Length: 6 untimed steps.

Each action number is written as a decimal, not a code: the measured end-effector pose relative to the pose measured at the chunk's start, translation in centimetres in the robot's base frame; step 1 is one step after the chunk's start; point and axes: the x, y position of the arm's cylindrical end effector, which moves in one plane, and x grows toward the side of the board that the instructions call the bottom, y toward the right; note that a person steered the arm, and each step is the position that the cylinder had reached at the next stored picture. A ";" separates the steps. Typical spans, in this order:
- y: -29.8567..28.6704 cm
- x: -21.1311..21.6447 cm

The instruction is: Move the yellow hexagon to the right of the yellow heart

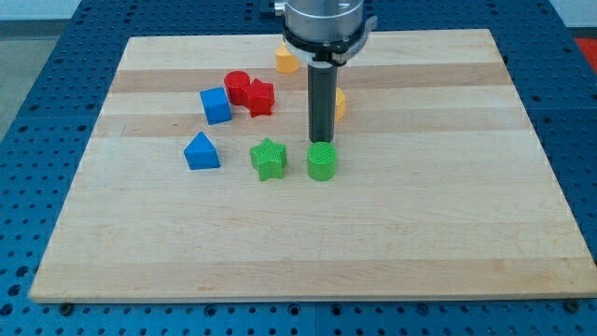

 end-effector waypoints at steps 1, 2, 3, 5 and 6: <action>0.0 -2.8; 0.0 -5.8; 0.2 -8.2; 2.5 -6.6; 4.0 -6.8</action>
